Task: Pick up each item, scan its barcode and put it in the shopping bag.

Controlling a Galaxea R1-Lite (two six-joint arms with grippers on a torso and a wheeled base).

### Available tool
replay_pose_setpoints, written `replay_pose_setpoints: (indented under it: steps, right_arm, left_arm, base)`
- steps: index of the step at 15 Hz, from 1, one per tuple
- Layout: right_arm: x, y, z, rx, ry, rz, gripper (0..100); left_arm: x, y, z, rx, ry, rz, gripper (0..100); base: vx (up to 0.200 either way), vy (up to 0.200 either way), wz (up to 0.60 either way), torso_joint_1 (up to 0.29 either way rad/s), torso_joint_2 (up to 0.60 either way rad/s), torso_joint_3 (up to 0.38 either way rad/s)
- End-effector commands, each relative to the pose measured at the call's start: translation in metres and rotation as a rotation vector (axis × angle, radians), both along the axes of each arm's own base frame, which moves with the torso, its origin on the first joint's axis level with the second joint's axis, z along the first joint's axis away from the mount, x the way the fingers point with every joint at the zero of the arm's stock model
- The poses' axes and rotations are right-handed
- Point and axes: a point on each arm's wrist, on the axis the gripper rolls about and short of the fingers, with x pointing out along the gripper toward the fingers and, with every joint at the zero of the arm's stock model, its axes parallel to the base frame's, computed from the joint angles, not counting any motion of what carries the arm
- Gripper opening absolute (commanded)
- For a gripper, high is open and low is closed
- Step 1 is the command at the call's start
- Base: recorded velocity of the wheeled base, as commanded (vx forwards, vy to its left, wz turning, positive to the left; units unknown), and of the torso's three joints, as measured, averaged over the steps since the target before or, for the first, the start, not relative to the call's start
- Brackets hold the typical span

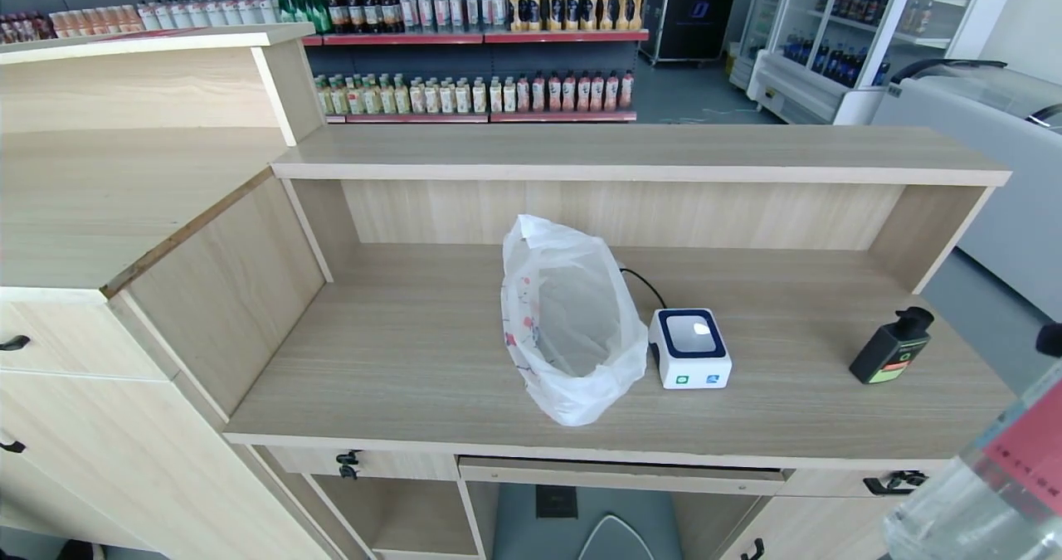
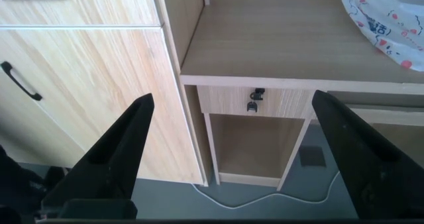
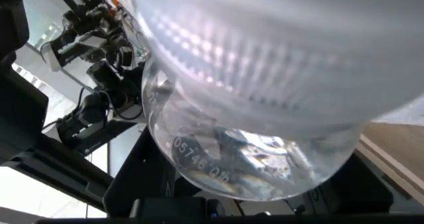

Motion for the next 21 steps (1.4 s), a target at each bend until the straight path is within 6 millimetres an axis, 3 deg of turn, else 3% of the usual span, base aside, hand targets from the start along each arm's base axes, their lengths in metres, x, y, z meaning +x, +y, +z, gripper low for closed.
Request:
replay_pose_setpoints:
  steps: [1, 8, 19, 21]
  right_arm:
    - [0.007, 0.006, 0.011, 0.005, -0.011, 0.038, 0]
    - [0.017, 0.015, 0.036, 0.021, -0.051, 0.087, 0]
    - [0.015, 0.018, 0.030, 0.012, -0.038, 0.112, 0]
    - [0.021, 0.016, 0.023, -0.015, -0.054, 0.047, 0]
  left_arm:
    - [0.000, 0.000, 0.000, 0.000, 0.000, 0.001, 100]
    - [0.000, 0.000, 0.000, 0.000, 0.000, 0.001, 100]
    - [0.000, 0.000, 0.000, 0.000, 0.000, 0.001, 100]
    - [0.000, 0.000, 0.000, 0.000, 0.000, 0.001, 100]
  base:
    - [0.000, 0.000, 0.00, 0.000, 0.00, 0.000]
    - [0.000, 0.000, 0.00, 0.000, 0.00, 0.000]
    - [0.000, 0.000, 0.00, 0.000, 0.00, 0.000]
    - [0.000, 0.000, 0.00, 0.000, 0.00, 0.000]
